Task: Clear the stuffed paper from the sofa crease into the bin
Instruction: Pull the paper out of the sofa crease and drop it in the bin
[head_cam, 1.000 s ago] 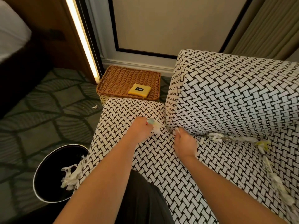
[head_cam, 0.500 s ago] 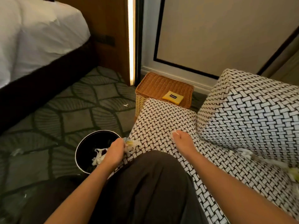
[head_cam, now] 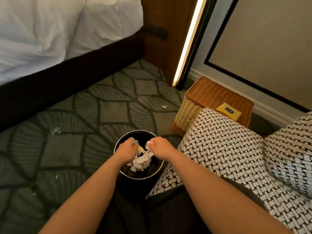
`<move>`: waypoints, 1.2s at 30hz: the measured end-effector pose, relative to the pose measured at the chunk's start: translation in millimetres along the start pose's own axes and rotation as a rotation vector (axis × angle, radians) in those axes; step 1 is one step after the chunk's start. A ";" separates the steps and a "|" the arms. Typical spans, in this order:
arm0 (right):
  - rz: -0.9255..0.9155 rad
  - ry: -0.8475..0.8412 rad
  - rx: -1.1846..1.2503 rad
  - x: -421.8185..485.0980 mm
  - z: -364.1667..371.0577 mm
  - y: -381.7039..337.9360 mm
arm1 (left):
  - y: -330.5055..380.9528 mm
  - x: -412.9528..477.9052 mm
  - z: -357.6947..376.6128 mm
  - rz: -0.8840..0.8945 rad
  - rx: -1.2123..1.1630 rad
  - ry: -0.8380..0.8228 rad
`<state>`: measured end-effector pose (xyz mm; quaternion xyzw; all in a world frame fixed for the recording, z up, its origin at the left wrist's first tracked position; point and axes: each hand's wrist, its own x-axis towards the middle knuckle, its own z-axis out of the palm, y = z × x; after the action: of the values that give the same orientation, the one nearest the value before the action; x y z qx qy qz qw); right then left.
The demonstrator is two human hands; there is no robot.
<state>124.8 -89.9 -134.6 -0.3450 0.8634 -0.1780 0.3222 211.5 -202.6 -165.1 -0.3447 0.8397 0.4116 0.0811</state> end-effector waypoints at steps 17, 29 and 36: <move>0.206 -0.043 -0.069 43.8 -12.6 25.2 | -17.8 58.1 14.6 -0.105 0.257 -0.193; 0.186 0.414 0.053 -119.0 -83.5 117.9 | 93.3 -56.9 37.6 0.372 -0.203 -0.103; 0.526 0.712 -0.232 -245.6 -21.9 225.9 | 157.9 -95.0 62.0 0.459 -0.137 -0.350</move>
<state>137.3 244.3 -131.8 -0.0654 0.9929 -0.0997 -0.0012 171.6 -40.7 -65.1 -0.0743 0.8392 0.5283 0.1060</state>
